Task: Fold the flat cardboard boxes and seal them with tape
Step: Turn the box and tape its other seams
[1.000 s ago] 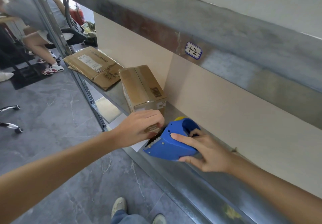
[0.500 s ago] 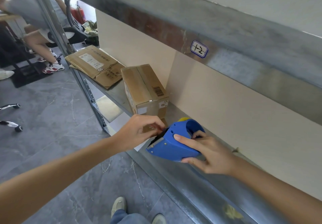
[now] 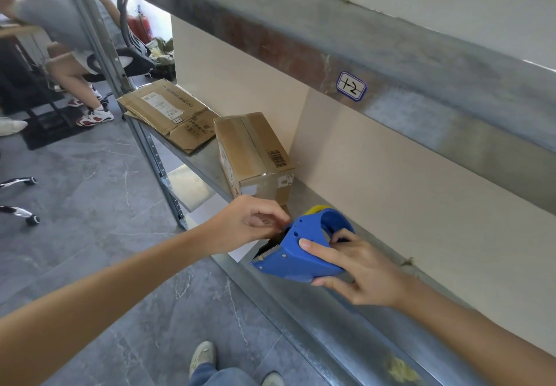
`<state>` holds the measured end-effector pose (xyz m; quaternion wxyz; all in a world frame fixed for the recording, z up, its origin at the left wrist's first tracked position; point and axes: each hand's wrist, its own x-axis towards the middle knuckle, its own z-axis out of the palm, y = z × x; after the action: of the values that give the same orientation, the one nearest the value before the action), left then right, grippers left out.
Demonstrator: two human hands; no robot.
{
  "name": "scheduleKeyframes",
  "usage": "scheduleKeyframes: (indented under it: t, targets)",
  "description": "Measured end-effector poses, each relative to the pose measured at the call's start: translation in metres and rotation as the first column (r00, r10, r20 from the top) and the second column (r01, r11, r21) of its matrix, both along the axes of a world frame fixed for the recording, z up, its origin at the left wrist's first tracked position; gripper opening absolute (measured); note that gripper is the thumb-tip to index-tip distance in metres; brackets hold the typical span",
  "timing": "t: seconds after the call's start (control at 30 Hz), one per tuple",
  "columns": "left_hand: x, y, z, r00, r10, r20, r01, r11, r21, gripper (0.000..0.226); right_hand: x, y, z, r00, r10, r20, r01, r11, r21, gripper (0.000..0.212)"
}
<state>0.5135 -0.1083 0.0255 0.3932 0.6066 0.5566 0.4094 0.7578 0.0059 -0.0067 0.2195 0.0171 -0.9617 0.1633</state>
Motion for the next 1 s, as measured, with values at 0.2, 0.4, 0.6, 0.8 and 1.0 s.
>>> scheduleKeyframes:
  t: [0.2,0.4,0.6,0.8,1.0]
  targets:
    - [-0.0024,-0.002,0.0041,0.999,0.03,-0.026,-0.03,0.999,0.019,0.028,-0.0039,0.0014,0.0032,1.0,-0.023,0.002,0.023,1.0,0.006,0.069]
    - [-0.0006,-0.0032,0.0081,0.99,0.05,-0.134,-0.04,0.997,0.072,0.03,-0.0046,-0.0004,0.0043,0.999,-0.05,0.0,0.05,0.999,0.011,0.064]
    - [-0.0024,-0.0036,0.0072,0.991,0.035,-0.126,-0.032,0.999,0.029,0.029,-0.0033,-0.0024,0.0056,0.998,-0.061,0.015,0.061,0.998,0.008,0.063]
    - [-0.0021,0.0003,0.0074,0.994,0.02,-0.11,-0.014,0.999,0.052,0.02,-0.0032,-0.005,0.0051,0.997,-0.062,0.035,0.061,0.998,0.026,0.062]
    - [-0.0009,0.002,0.0029,0.993,0.006,-0.118,-0.006,1.0,0.001,0.027,-0.0015,-0.0048,0.0055,0.995,-0.09,0.032,0.089,0.996,0.023,0.06]
